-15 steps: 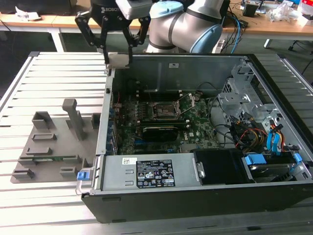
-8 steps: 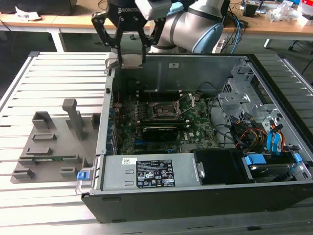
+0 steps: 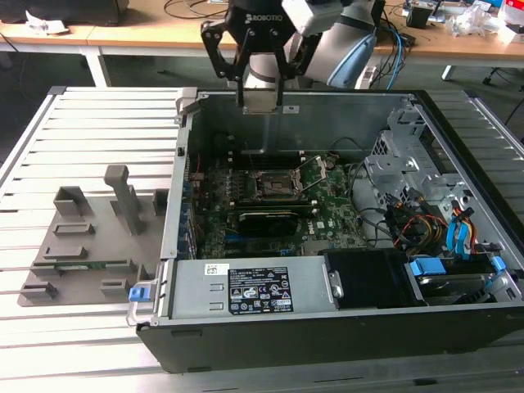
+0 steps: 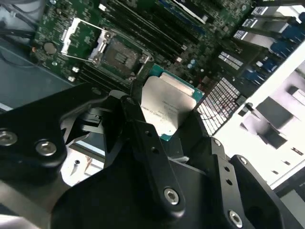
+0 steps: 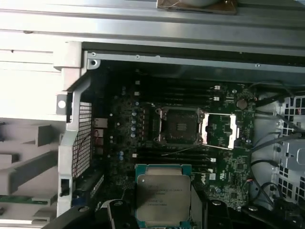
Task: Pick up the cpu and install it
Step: 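Pick up the cpu and move it towards the insertion slot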
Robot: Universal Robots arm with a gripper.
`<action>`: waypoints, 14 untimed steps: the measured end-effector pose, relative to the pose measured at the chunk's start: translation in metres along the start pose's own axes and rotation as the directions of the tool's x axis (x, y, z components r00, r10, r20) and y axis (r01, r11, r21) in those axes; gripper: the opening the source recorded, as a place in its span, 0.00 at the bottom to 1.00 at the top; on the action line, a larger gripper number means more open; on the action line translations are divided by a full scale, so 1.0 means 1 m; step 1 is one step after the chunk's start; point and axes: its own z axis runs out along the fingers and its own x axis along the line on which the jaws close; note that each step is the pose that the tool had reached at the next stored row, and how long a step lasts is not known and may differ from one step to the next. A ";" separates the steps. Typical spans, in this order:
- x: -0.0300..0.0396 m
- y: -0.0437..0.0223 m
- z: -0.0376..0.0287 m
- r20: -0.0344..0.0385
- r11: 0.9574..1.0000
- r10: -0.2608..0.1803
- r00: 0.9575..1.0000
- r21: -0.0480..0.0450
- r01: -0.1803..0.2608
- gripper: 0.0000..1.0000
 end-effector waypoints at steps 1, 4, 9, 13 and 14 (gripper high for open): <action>-0.0069 -0.0003 0.0001 0.000 1.000 0.000 1.000 0.000 0.000 0.55; -0.0286 -0.0014 0.0004 -0.002 1.000 0.000 1.000 0.000 0.000 0.55; -0.0672 -0.0034 0.0008 -0.005 1.000 0.000 1.000 0.000 0.000 0.55; -0.0974 -0.0049 0.0015 -0.008 1.000 0.000 1.000 0.000 0.000 0.55; -0.1028 -0.0051 0.0030 -0.009 1.000 0.001 1.000 0.000 -0.001 0.55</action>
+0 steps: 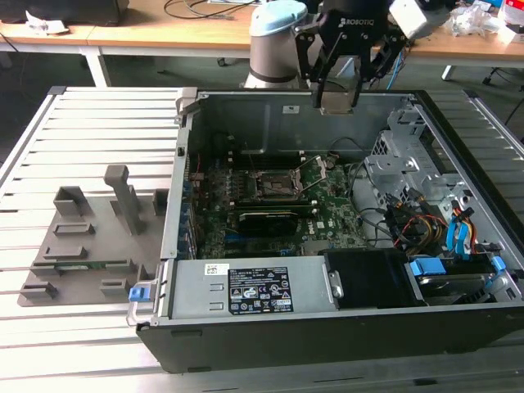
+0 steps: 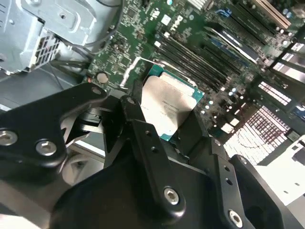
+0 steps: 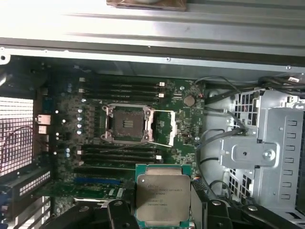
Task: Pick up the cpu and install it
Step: 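Pick up the cpu and move it towards the insertion slot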
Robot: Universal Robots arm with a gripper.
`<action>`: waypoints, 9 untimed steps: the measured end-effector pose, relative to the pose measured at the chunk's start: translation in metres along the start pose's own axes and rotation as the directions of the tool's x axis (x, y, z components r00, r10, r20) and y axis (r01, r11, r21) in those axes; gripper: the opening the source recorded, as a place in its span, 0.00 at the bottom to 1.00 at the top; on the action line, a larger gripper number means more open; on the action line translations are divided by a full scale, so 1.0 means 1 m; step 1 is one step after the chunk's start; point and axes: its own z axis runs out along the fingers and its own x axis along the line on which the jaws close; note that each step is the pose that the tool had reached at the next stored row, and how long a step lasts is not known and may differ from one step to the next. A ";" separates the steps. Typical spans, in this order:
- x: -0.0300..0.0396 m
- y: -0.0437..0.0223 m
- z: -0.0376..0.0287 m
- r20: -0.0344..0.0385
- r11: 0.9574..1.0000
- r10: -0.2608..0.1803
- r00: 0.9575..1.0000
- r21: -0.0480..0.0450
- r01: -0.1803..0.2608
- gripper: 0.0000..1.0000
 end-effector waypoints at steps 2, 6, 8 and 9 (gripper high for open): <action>-0.0017 0.0002 0.0085 -0.003 1.000 0.002 1.000 0.000 -0.002 0.55; -0.0009 0.0013 0.0150 -0.004 1.000 0.002 1.000 0.000 -0.002 0.55; -0.0009 0.0014 0.0151 -0.004 1.000 0.003 1.000 0.000 -0.003 0.55; -0.0009 0.0014 0.0153 -0.004 1.000 0.003 1.000 0.000 -0.003 0.55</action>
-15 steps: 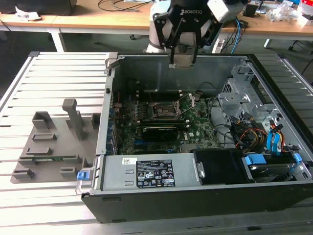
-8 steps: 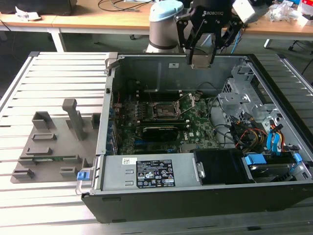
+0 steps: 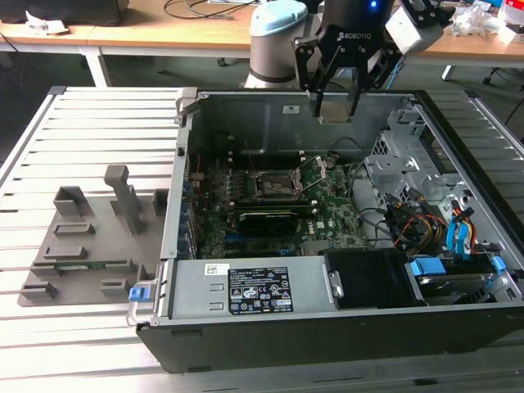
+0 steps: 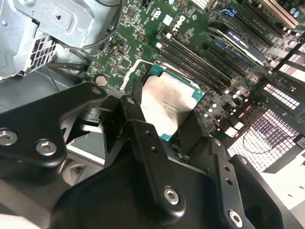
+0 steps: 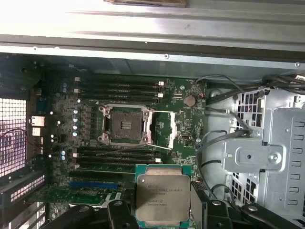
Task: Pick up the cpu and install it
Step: 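Pick up the cpu and move it towards the insertion slot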
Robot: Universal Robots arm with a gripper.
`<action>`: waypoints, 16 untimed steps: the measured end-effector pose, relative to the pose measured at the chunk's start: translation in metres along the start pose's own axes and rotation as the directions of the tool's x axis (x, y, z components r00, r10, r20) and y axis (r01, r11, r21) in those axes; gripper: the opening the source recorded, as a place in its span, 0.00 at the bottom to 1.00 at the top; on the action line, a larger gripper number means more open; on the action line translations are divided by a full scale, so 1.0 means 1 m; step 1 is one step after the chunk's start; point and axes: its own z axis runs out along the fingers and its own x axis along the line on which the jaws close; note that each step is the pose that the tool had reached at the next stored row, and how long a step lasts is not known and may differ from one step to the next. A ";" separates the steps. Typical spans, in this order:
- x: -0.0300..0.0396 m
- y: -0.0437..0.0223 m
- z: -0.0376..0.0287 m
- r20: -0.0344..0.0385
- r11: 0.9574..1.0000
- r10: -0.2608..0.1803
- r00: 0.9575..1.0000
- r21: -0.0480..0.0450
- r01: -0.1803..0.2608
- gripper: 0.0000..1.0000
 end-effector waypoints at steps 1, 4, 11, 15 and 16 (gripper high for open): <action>0.0001 0.0001 0.0006 0.000 1.000 0.000 1.000 0.000 0.000 0.55; 0.0005 0.0015 0.0022 0.000 1.000 0.000 1.000 0.000 0.000 0.55; 0.0016 0.0055 0.0086 0.000 1.000 0.000 1.000 0.000 0.000 0.55; 0.0017 0.0056 0.0122 0.000 1.000 0.000 1.000 0.000 0.000 0.55; 0.0017 0.0057 0.0141 0.000 1.000 0.000 1.000 0.000 0.000 0.55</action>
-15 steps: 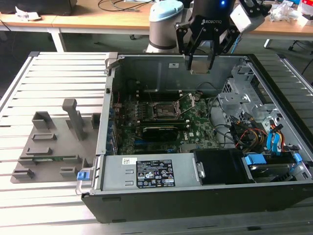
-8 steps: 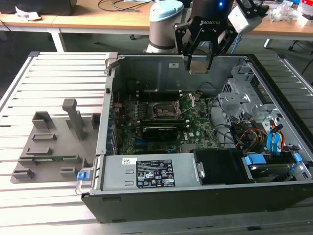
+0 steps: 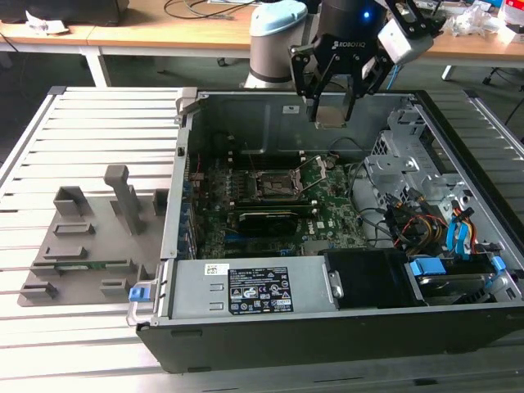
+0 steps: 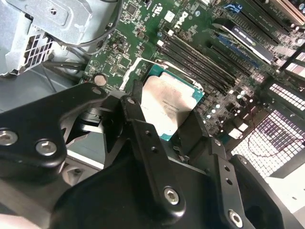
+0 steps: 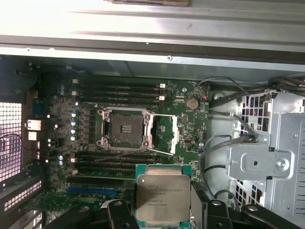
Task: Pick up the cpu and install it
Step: 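Pick up the cpu and move it towards the insertion slot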
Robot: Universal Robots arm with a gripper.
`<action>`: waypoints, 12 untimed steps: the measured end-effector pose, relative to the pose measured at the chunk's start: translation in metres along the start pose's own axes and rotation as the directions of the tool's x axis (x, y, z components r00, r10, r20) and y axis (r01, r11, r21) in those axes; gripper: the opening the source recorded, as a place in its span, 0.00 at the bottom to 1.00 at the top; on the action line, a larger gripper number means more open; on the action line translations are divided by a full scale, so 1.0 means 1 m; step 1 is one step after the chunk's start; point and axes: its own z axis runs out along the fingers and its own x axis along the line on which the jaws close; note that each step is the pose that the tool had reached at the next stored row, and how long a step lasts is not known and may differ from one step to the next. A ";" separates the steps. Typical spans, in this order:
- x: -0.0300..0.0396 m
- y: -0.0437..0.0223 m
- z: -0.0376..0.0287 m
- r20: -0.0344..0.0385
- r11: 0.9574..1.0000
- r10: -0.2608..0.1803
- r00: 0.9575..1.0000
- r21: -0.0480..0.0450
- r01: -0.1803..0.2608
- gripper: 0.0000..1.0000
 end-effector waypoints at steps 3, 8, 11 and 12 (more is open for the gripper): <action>0.0000 0.0001 0.0040 0.000 1.000 0.000 1.000 0.000 0.000 0.55; 0.0000 0.0003 0.0097 0.000 1.000 0.000 1.000 0.000 0.000 0.55; 0.0000 0.0004 0.0136 0.000 1.000 0.000 1.000 0.000 0.000 0.55; 0.0000 0.0004 0.0150 0.000 1.000 0.000 1.000 0.000 0.000 0.55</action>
